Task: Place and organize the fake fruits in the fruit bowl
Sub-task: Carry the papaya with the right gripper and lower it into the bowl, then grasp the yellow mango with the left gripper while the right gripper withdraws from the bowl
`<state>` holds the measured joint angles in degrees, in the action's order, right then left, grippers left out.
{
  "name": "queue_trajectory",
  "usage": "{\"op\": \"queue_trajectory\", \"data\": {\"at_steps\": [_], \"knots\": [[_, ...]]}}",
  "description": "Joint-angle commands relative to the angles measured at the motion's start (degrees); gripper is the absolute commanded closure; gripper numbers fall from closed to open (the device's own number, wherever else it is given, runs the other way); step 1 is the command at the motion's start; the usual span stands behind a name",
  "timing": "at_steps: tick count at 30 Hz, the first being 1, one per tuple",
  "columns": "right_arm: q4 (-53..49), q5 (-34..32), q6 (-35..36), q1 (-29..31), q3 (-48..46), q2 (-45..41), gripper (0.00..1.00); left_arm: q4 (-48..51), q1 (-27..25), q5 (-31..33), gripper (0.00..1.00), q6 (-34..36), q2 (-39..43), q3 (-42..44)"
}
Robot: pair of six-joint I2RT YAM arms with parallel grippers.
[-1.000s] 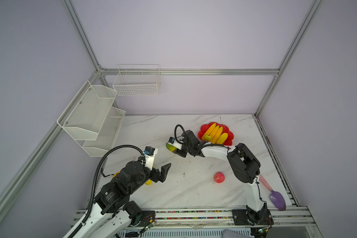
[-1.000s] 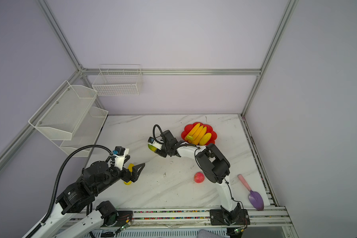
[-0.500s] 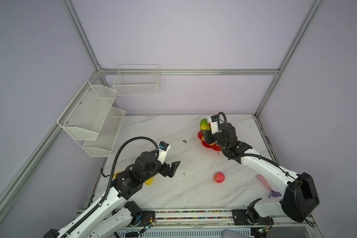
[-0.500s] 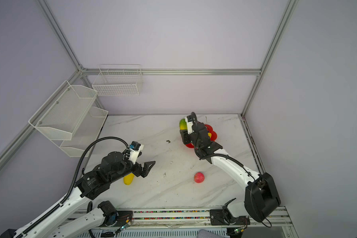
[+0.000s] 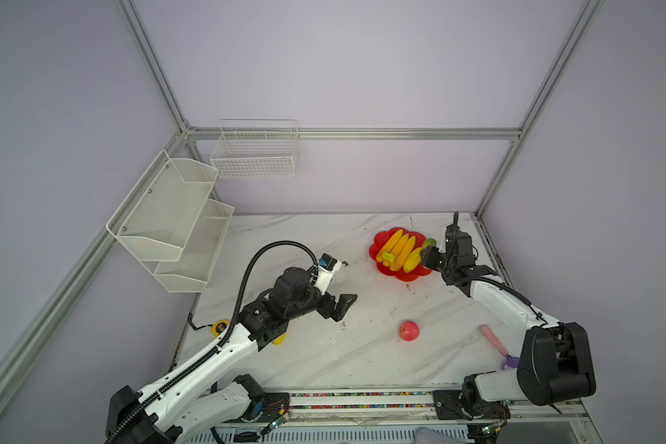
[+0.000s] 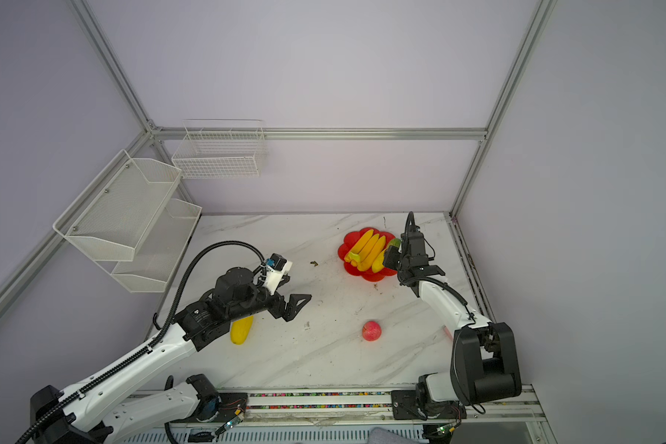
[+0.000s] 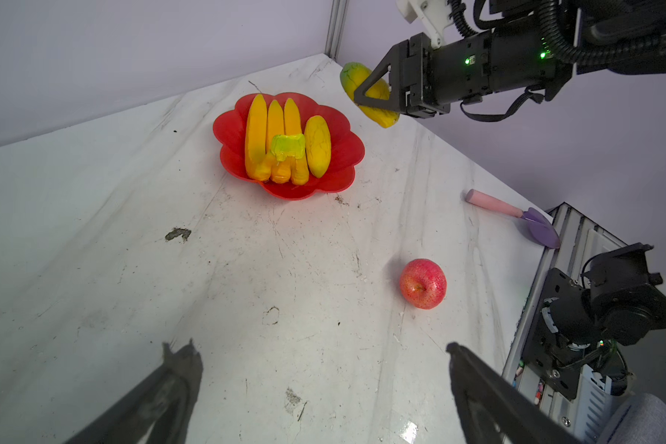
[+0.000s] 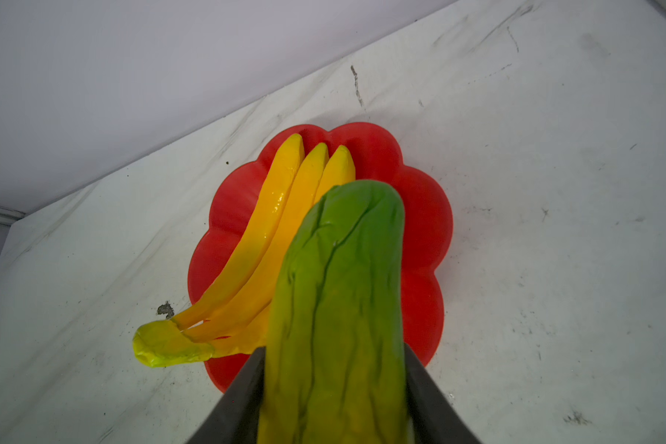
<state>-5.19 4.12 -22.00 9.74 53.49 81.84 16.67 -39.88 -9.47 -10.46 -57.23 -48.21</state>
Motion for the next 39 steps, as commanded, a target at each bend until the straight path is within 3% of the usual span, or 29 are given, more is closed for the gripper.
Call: {"op": "queue_trajectory", "data": {"at_steps": [1,21,30,39], "knots": [[-0.12,1.11,-1.78,-0.94,1.26,3.56,0.57,-3.49,-0.10,-1.60,0.00,-0.43,0.54,-4.20],[1.81,-2.23,1.65,-2.82,5.96,14.44,0.53,-2.28,-0.09,-1.08,0.00,0.27,1.60,-3.47],[1.79,-3.66,2.68,-2.85,6.37,15.53,0.36,-2.00,-0.05,-1.25,0.00,0.26,1.07,-4.00],[1.92,-4.12,3.27,-2.84,7.01,12.61,0.32,-1.71,-0.06,-0.78,0.00,0.26,0.99,-4.18]]}}
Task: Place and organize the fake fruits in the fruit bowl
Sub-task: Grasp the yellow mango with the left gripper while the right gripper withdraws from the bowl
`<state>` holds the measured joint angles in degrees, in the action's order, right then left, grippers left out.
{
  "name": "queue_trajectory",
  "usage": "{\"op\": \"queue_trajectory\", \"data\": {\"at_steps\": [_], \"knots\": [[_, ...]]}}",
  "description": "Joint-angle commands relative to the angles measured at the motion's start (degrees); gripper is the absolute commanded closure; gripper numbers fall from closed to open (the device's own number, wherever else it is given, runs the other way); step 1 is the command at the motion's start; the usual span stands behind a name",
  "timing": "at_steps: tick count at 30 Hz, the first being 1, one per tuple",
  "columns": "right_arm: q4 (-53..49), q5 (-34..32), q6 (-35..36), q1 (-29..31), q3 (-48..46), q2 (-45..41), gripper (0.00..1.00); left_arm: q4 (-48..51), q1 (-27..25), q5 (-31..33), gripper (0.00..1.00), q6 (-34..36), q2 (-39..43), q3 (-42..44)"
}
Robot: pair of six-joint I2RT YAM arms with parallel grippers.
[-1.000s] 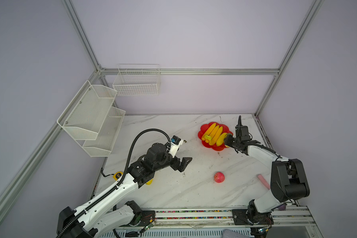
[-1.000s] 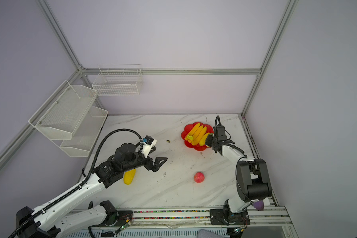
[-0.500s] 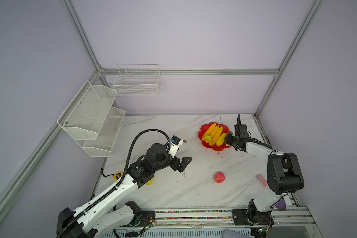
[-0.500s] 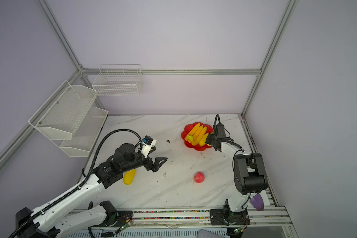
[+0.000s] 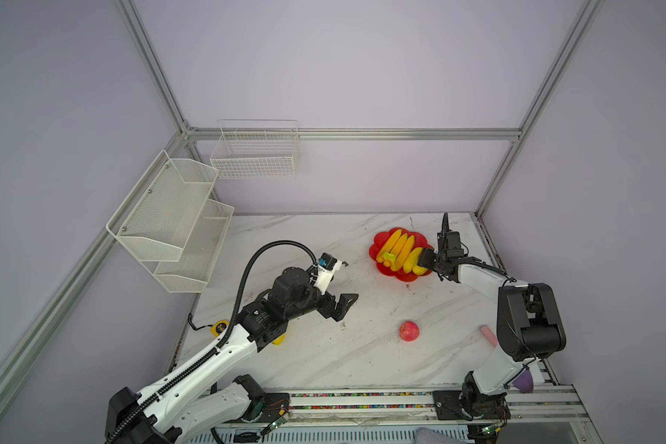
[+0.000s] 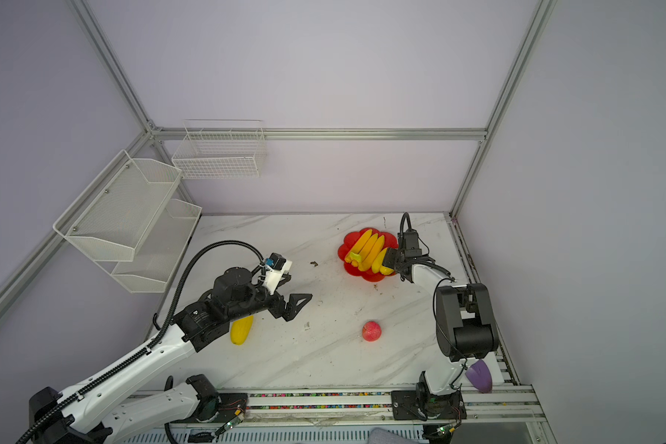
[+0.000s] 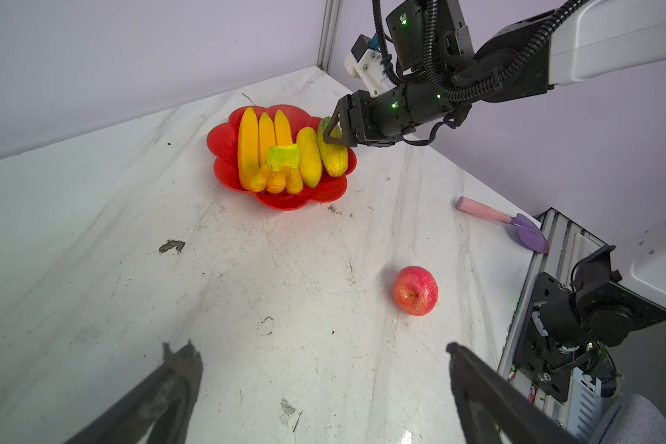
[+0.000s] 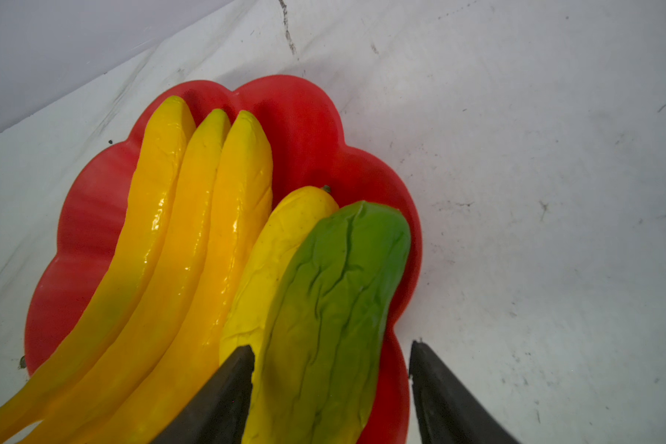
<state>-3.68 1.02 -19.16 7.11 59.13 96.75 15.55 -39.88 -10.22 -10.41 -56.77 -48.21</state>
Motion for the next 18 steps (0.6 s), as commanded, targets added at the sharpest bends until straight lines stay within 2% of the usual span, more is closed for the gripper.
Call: {"op": "queue_trajectory", "data": {"at_steps": [1,4,8,11,15,18], "knots": [[0.35,-1.31,0.44,-0.18,1.29,-3.44,0.32,-0.40,-0.11,0.56,0.00,0.21,0.61,-4.18],[-0.24,-2.19,0.73,-0.19,0.90,-8.98,0.31,2.07,-0.10,6.71,0.00,0.13,1.47,-3.95],[-3.24,-0.22,3.90,0.57,0.42,-16.52,0.27,9.21,-0.07,24.37,0.00,-1.53,2.37,-2.19],[-4.80,2.18,7.35,4.18,-1.19,-21.11,0.26,16.78,0.87,35.50,0.00,-8.71,0.04,-1.54],[-4.24,7.78,7.98,14.88,-5.16,-24.99,0.25,27.91,2.81,41.50,0.00,-22.57,-5.37,-0.99],[-0.60,13.70,4.66,22.92,-10.09,-28.62,0.21,32.66,2.96,40.54,0.00,-29.67,-7.87,-0.33]]}}
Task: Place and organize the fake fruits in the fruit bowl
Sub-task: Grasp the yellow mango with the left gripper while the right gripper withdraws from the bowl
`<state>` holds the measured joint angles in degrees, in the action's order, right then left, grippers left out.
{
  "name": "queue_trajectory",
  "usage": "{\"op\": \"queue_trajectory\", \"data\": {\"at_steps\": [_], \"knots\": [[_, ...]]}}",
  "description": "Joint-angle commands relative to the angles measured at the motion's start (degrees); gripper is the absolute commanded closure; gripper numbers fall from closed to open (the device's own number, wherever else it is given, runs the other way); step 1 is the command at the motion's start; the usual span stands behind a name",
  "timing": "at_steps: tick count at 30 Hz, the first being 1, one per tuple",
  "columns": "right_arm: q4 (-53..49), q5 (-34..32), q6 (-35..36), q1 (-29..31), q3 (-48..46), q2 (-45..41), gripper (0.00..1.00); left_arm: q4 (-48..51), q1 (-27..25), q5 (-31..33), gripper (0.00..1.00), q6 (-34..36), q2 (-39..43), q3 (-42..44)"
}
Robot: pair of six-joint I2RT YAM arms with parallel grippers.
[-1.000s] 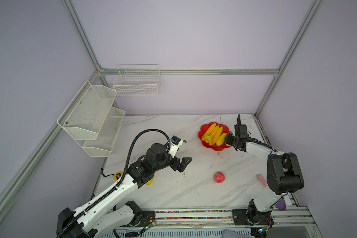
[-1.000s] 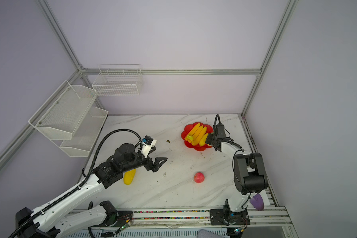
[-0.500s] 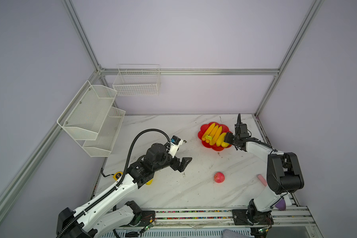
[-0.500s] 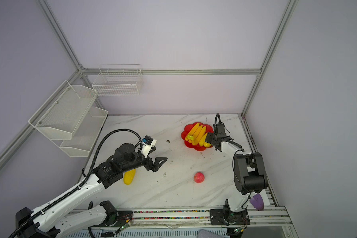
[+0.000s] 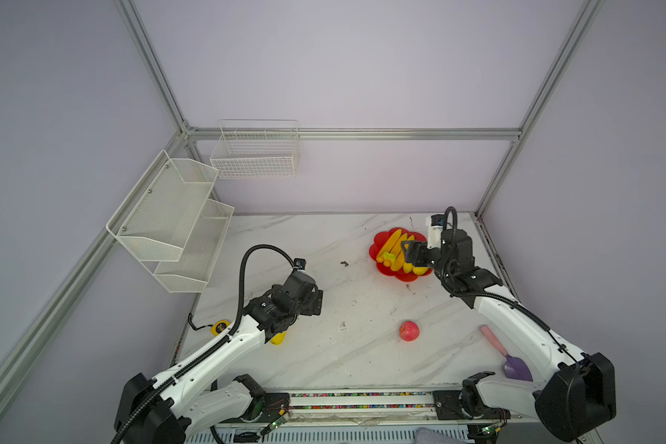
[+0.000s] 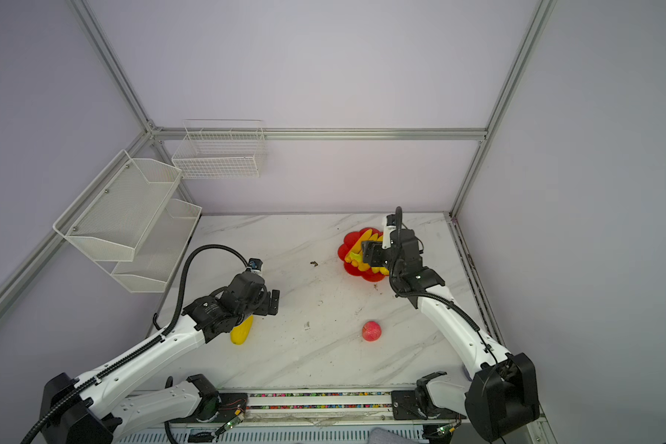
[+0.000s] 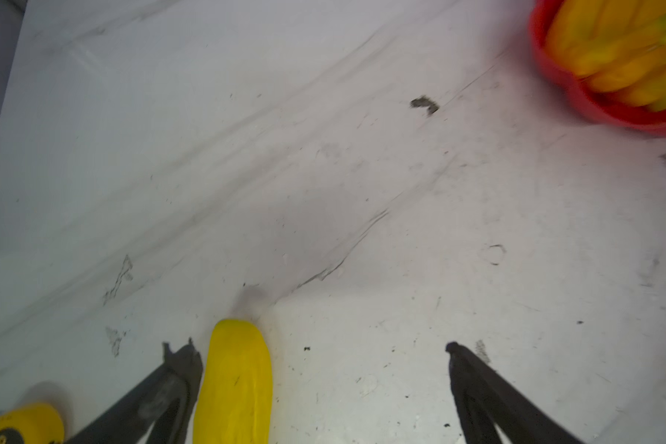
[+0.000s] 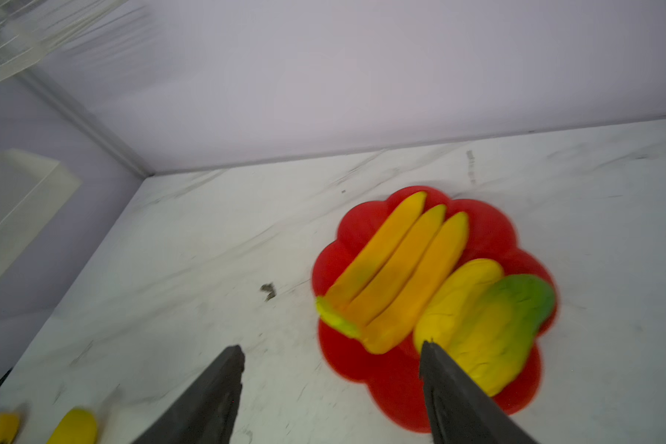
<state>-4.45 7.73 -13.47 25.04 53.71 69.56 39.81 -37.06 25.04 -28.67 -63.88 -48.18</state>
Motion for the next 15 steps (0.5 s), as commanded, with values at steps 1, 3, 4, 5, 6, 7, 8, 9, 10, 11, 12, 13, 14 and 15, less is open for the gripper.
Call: {"op": "queue_trajectory", "data": {"at_steps": [1,3,4,5,6,7,8,9,10,11,12,13,14,15], "knots": [[1.61,8.13,-2.04,7.33,-6.30,-2.54,0.19,9.38,0.21,5.43,0.00,-13.38,-1.05,0.01],[4.42,8.58,-4.12,12.74,-9.31,-4.73,0.18,11.26,0.16,7.09,0.00,-17.16,-1.10,1.19],[5.55,8.49,-4.80,14.70,-10.37,-5.39,0.17,12.21,0.19,7.97,0.00,-18.38,-0.99,1.54],[6.78,8.48,-5.53,16.76,-11.41,-5.84,0.17,13.23,0.23,8.80,0.00,-20.10,-0.90,1.89],[8.00,8.80,-6.05,18.60,-12.25,-5.90,0.17,14.15,0.23,9.19,0.00,-20.98,-0.85,2.23],[9.15,9.26,-6.36,20.26,-12.76,-5.63,0.17,14.39,0.30,9.26,0.00,-21.37,-0.94,2.60],[10.11,9.42,-6.69,22.05,-13.09,-4.96,0.17,14.34,0.58,8.97,0.00,-21.32,-1.26,3.24],[10.79,9.41,-6.78,23.74,-13.08,-4.16,0.16,14.24,1.11,8.47,0.00,-21.18,-1.93,3.68],[11.37,9.33,-6.81,24.96,-13.15,-3.41,0.16,14.03,1.71,7.66,0.00,-21.02,-2.76,4.02],[12.34,9.27,-7.04,25.81,-13.23,-2.56,0.16,13.34,2.47,6.27,0.00,-20.55,-3.74,4.47],[13.45,9.24,-7.43,26.07,-13.64,-1.89,0.16,12.13,3.22,4.70,0.00,-19.84,-4.66,5.10],[14.42,9.30,-7.68,26.19,-13.86,-1.30,0.15,11.08,3.79,3.91,0.00,-19.45,-5.37,5.65],[15.17,9.32,-7.81,26.19,-14.09,-0.84,0.15,9.93,4.35,3.37,0.01,-19.09,-6.06,6.10],[15.79,9.32,-8.00,26.13,-14.32,-0.63,0.15,8.68,4.93,2.76,0.03,-18.55,-6.70,6.56]]}}
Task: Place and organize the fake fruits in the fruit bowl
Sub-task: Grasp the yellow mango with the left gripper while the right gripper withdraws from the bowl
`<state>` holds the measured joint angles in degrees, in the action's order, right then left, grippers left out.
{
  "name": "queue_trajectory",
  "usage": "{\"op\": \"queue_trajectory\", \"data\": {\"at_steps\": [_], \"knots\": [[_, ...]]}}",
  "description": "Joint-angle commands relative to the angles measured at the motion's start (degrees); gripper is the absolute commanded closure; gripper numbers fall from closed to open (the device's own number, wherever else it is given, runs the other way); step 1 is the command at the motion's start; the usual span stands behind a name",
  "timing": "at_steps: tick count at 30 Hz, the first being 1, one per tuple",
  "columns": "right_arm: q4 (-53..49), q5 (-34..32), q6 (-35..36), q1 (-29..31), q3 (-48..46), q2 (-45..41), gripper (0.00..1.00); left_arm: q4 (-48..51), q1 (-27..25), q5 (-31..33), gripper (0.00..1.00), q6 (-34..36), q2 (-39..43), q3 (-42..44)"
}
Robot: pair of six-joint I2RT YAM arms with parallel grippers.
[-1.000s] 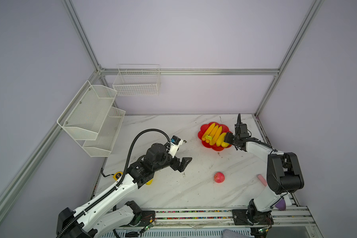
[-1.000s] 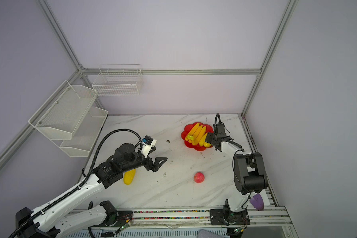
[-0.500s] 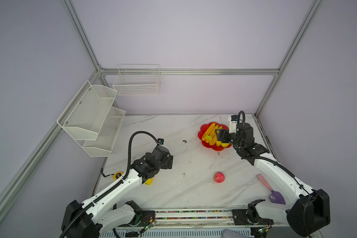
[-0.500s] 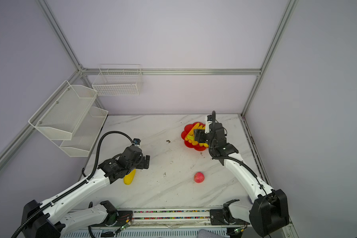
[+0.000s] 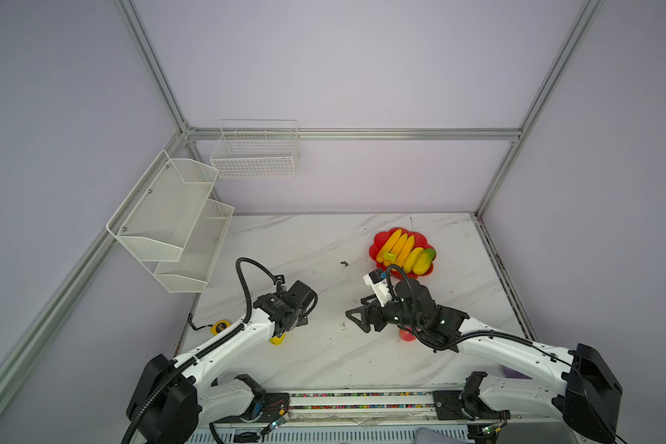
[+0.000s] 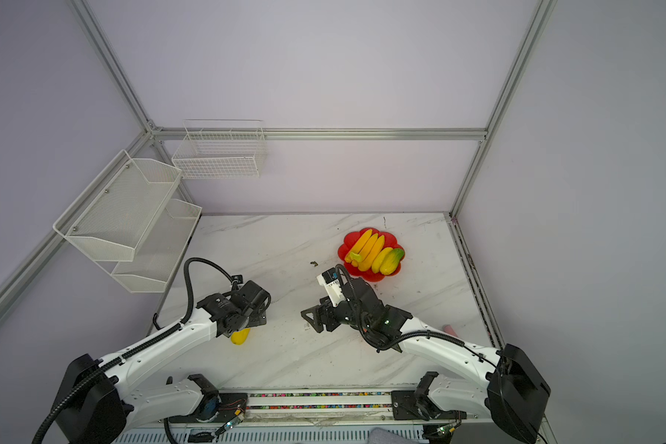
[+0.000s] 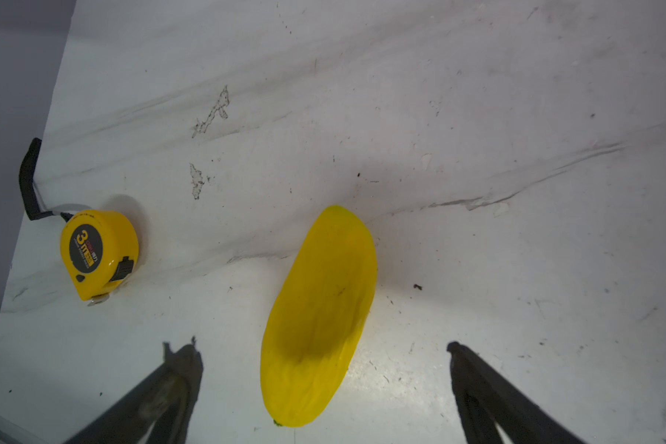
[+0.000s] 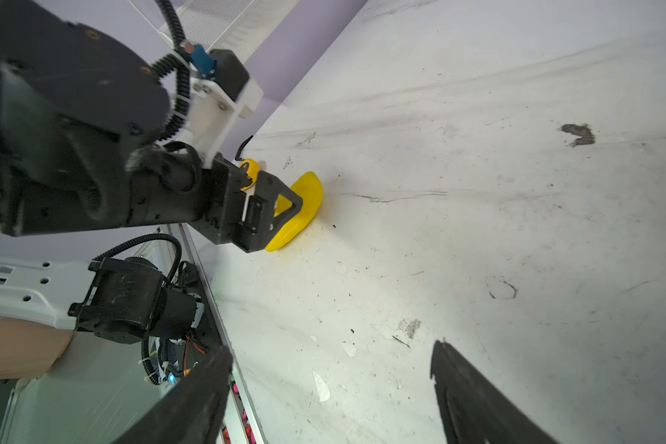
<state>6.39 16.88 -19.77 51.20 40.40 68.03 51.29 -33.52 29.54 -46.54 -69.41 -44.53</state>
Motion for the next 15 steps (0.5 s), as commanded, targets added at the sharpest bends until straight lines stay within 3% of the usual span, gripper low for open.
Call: {"op": "queue_trajectory", "data": {"at_steps": [1,9,15], "knots": [[5.62,0.06,-1.99,0.10,-1.31,1.04,0.15,-3.76,1.96,-2.17,0.04,-0.12,-1.65,3.26],[3.06,-2.54,-2.17,0.08,-1.87,-0.28,0.15,-9.85,4.73,-6.72,0.17,3.81,-5.77,4.14],[2.44,-3.22,-1.94,0.13,-1.69,0.61,0.15,-11.65,4.69,-8.53,0.19,3.91,-7.00,5.42]]}}
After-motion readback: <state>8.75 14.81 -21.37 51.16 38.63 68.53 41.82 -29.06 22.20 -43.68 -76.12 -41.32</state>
